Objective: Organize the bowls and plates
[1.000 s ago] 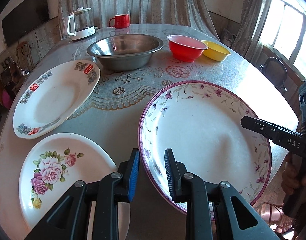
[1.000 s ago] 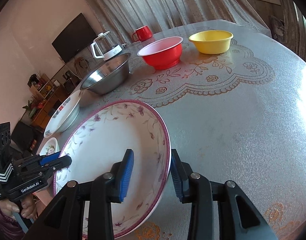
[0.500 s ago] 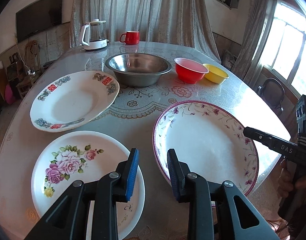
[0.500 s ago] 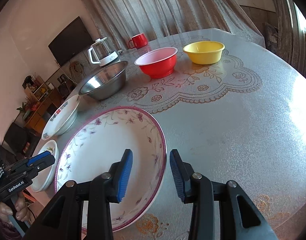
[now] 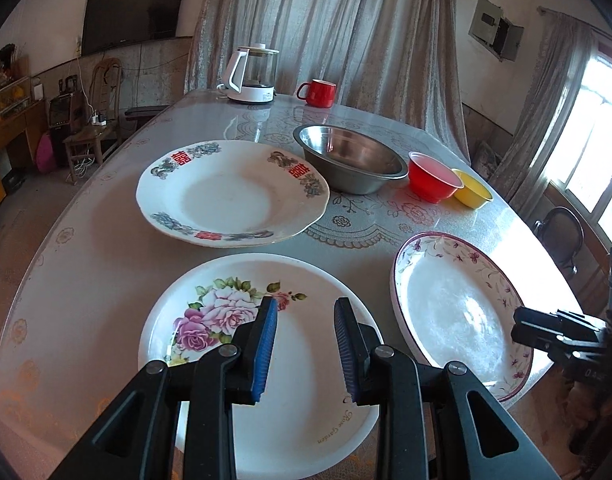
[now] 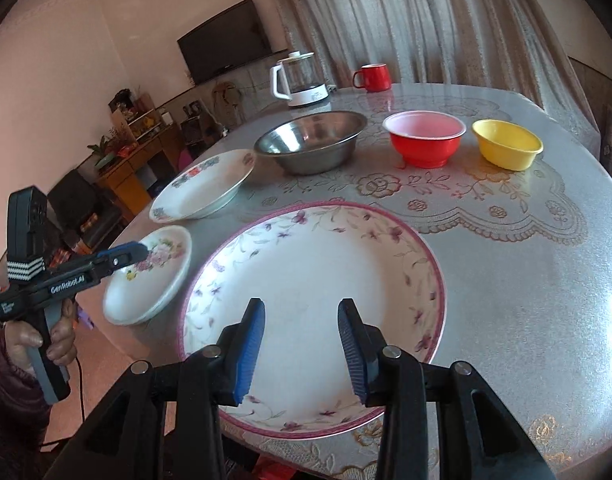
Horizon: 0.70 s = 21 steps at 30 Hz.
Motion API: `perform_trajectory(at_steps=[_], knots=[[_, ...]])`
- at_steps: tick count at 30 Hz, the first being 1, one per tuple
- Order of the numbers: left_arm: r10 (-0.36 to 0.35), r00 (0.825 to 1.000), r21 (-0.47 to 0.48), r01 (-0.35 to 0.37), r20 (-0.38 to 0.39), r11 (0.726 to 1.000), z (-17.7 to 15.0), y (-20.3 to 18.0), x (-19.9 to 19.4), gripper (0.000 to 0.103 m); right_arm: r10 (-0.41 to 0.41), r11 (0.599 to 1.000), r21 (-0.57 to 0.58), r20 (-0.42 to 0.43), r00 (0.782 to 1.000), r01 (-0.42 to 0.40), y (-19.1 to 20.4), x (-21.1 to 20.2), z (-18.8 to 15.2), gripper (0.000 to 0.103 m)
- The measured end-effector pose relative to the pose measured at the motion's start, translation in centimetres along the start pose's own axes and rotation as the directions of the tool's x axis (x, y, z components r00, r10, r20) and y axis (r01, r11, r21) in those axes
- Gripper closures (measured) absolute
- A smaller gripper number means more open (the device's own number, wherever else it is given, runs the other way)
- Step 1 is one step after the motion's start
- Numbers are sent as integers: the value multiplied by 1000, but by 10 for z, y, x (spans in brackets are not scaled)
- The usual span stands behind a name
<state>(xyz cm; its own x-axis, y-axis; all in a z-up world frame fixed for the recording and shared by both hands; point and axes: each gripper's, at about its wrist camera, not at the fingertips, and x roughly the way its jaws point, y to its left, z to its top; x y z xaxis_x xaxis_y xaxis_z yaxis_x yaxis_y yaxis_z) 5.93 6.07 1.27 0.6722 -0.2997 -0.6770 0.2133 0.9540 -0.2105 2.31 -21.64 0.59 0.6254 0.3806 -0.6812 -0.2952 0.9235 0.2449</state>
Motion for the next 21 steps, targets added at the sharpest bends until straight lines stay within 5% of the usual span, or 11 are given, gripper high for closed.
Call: perform_trajectory(at_steps=[7,15,21], knots=[[32,999,-44,-31,5,999,2,20,1,73,-76,993,-102,-82,994,67,18,32,-10,65],[97,995,-117,-99,-21,988,-6,56,3,71,-16,997,-76,-113,993,8,13,48,-5,65],[74,997,-129,-73,1,989,-7,60,-3,70,-24,996,-93,-114,993,13,21,61,3,65]])
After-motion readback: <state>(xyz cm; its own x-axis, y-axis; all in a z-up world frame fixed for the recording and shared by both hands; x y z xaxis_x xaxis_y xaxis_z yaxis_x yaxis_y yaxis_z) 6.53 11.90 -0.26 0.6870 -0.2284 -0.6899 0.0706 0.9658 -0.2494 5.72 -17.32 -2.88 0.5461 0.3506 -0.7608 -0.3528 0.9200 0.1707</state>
